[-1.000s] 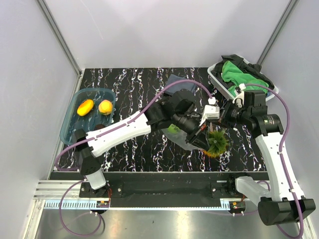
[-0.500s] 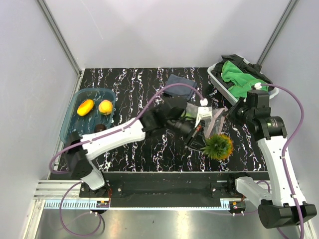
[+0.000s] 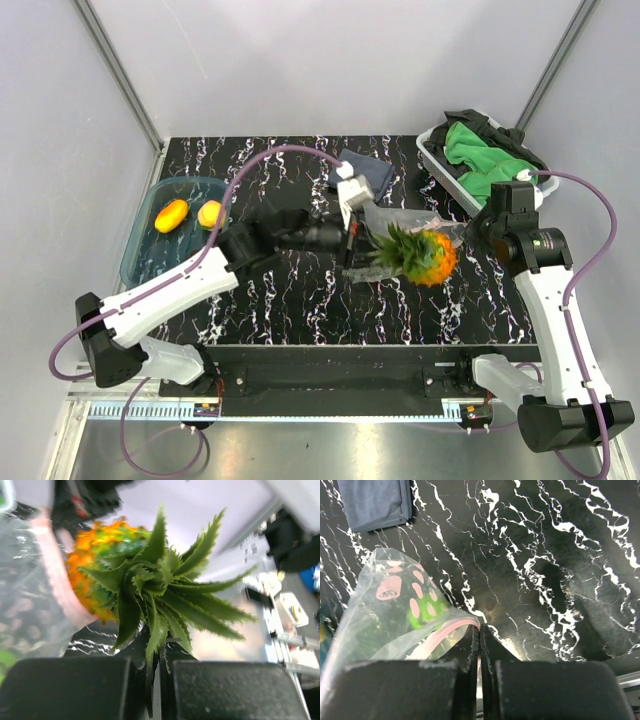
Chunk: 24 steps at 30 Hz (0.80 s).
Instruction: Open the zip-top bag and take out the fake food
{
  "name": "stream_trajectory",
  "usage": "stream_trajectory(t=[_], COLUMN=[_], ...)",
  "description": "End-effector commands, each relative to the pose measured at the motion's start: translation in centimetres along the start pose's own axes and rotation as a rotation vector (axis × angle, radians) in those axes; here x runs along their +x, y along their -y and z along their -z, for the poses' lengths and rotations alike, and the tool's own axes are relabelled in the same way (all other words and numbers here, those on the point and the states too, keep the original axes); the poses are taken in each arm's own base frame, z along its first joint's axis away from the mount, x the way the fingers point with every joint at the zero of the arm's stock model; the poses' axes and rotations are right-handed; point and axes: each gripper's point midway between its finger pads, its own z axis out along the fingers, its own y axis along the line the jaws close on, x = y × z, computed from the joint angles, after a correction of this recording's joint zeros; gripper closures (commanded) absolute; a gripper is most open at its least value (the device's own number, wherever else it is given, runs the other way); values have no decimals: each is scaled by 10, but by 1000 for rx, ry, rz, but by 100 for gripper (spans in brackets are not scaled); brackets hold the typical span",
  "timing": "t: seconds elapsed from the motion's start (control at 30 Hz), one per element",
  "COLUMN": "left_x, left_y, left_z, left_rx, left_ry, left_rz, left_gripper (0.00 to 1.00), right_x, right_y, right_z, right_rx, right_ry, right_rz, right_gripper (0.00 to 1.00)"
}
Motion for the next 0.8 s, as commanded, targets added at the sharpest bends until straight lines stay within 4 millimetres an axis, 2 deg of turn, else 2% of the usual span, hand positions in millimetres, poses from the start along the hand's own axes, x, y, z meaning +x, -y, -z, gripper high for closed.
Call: stream_trajectory(t=[0.0,0.03,0.1,0.13,0.2,0.33,0.37,0.4,0.43,0.47,0.5,0.53,0.57,0.63,0.67,0.77], left_x=[-80,-93,-100,-114,-126,-155,-158,-167,-166,-163,-171,-168,-168,-166,-162,-164], left_y=[40,37,30,24,15,-1,-8,-2,2,-8,-1,2,-4,-1,-8,-13], left_z=[36,41,46,52,63,81,75,73,67,52,49,41,33,26,16,7], left_rx=[114,80,27,-31,-93,-131,-116,-60,-4,16,76,120,134,161,167,177], left_ry=[270,308,320,364,418,532,529,558,532,506,519,499,501,489,464,455], left_rz=[-59,-61,-34,-32,-3,78,107,138,151,186,215,234,248,243,257,279], left_gripper=[100,100,100,100,100,100,100,100,100,100,100,100,100,100,100,100], right_x=[-11,-6,2,5,16,43,50,58,65,69,72,75,73,71,71,66], right_y=[5,3,3,2,-1,-20,-27,-28,-34,-36,-40,-47,-51,-54,-56,-64], right_z=[10,11,12,13,17,25,29,28,32,31,33,37,38,41,41,46], right_rx=[6,-17,-36,-50,-89,-231,-285,-311,-358,-376,-405,-449,-468,-482,-483,-511], right_ry=[56,34,9,-1,-43,-168,-200,-229,-269,-287,-300,-324,-315,-313,-320,-329], right_rz=[85,103,116,117,120,128,128,137,142,143,146,148,145,132,132,140], right_gripper=[100,100,100,100,100,100,100,100,100,100,100,100,100,100,100,100])
